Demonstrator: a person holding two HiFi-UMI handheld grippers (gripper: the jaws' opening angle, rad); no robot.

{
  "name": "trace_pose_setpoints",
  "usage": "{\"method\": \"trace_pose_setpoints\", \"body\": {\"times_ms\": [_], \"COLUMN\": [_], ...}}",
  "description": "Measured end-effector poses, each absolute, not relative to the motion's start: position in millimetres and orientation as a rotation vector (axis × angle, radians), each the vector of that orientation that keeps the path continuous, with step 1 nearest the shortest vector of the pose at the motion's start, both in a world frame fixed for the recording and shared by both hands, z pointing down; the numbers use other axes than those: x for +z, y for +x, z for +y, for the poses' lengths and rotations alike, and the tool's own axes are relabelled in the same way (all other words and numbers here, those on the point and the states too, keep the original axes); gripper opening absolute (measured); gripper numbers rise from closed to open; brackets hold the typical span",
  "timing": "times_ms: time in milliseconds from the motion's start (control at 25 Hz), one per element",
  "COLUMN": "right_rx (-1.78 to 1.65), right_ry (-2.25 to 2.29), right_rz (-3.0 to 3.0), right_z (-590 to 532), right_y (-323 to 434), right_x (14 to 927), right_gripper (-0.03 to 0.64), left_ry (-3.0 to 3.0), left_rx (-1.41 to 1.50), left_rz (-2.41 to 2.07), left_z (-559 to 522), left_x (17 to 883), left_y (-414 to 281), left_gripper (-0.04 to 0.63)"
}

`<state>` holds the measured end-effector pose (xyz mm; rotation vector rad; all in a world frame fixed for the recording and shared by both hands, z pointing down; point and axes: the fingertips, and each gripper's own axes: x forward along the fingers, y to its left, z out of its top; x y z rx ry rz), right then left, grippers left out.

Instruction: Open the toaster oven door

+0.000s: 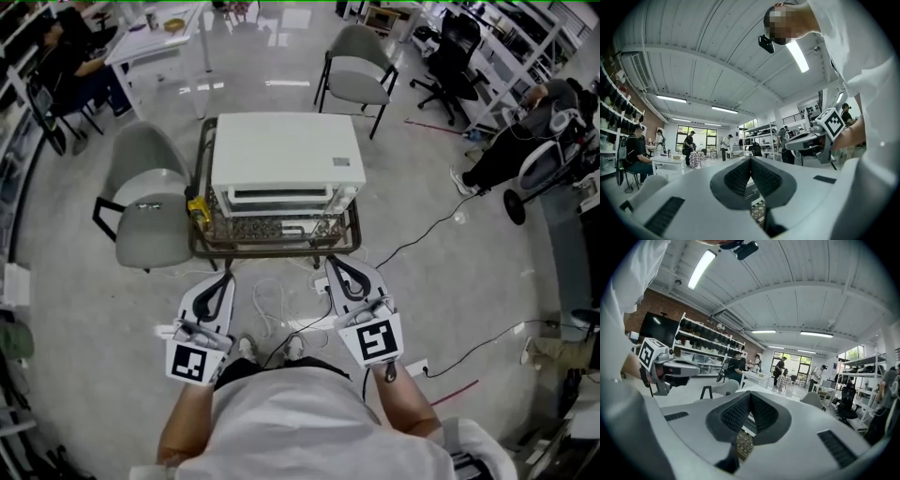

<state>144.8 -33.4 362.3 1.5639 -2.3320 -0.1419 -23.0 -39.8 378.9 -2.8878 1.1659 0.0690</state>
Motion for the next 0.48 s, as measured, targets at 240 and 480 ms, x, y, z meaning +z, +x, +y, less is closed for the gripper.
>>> {"method": "trace_pose_setpoints", "body": {"times_ms": [240,480], "right_rx": [-0.185,-0.287], "right_ry": [1.382,1.225], "right_rz": [-2.268,-2.222], "right_z": [-76.7,-137.1], "right_y": [138.2,111.1], "right_x": [395.1,418.6], "right_gripper": [0.023,0.028], "left_ry": [-2.890,-2.894], "left_rx": [0.047,0.046], "left_rz": [1.204,1.235], "left_z": [-43.5,-50.1], "left_x": [392.7,395.5], "left_y": [-23.9,-36.0], "left_gripper": [0.017,0.017]}}
